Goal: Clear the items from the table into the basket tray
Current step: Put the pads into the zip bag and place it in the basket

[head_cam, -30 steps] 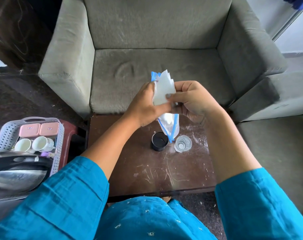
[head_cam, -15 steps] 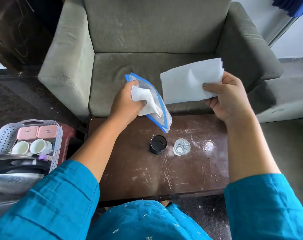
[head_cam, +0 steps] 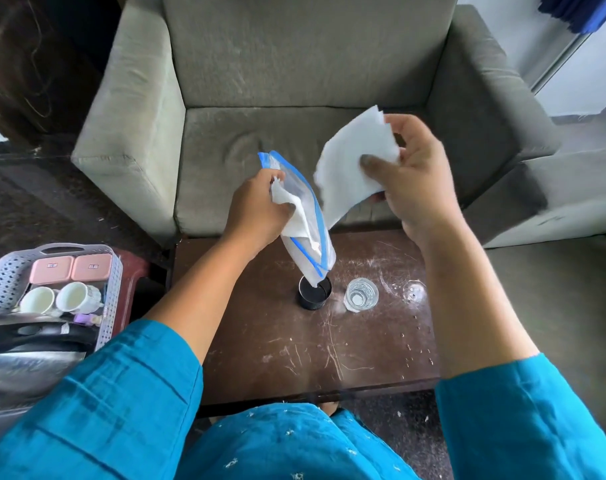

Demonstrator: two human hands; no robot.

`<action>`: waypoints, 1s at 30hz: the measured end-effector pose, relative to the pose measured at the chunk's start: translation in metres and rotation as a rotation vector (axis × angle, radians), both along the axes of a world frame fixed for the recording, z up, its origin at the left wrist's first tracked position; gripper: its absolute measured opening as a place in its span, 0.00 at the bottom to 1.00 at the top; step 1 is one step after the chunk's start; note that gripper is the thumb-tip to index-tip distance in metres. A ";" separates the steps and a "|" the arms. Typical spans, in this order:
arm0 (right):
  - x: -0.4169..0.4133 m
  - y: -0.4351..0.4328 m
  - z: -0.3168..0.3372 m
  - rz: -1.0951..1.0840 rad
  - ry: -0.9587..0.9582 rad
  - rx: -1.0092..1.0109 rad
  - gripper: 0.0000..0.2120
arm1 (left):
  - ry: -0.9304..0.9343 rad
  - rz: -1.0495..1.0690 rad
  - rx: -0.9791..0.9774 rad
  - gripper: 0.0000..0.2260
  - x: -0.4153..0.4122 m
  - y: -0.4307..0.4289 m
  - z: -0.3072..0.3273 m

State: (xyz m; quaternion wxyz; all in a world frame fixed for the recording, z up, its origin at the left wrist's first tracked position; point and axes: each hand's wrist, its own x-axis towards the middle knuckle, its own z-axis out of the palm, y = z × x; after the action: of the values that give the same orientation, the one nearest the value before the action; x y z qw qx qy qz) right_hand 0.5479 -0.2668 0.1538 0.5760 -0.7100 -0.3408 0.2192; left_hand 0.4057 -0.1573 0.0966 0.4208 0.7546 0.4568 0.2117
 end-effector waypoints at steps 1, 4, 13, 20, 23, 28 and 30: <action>-0.004 0.003 0.000 0.041 -0.045 -0.045 0.18 | 0.030 -0.009 0.030 0.20 0.001 0.000 0.002; -0.007 0.006 -0.002 0.007 -0.268 -0.143 0.21 | 0.053 -0.054 0.068 0.21 0.003 -0.002 0.005; 0.001 0.004 0.002 0.010 -0.107 -0.042 0.18 | -0.038 -0.059 0.089 0.13 0.000 0.001 0.009; -0.045 0.009 0.001 0.042 -0.773 -0.062 0.24 | -0.317 0.021 -0.323 0.14 0.005 -0.010 0.016; -0.069 0.009 -0.013 0.180 -1.024 -0.110 0.17 | -0.591 -0.001 -0.761 0.27 0.004 -0.008 0.019; -0.076 0.008 -0.035 0.352 -1.044 -0.081 0.14 | -0.690 0.030 -0.745 0.17 0.002 -0.005 0.018; -0.075 0.007 -0.036 0.361 -1.019 -0.075 0.16 | -0.594 0.096 -0.577 0.04 0.000 -0.007 0.016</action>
State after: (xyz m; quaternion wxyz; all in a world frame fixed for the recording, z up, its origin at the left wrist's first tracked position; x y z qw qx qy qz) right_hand 0.4733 -0.2598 0.1179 0.2652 -0.6767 -0.6854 -0.0456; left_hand 0.4057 -0.1638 0.1123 0.7182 0.4897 0.3909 0.3027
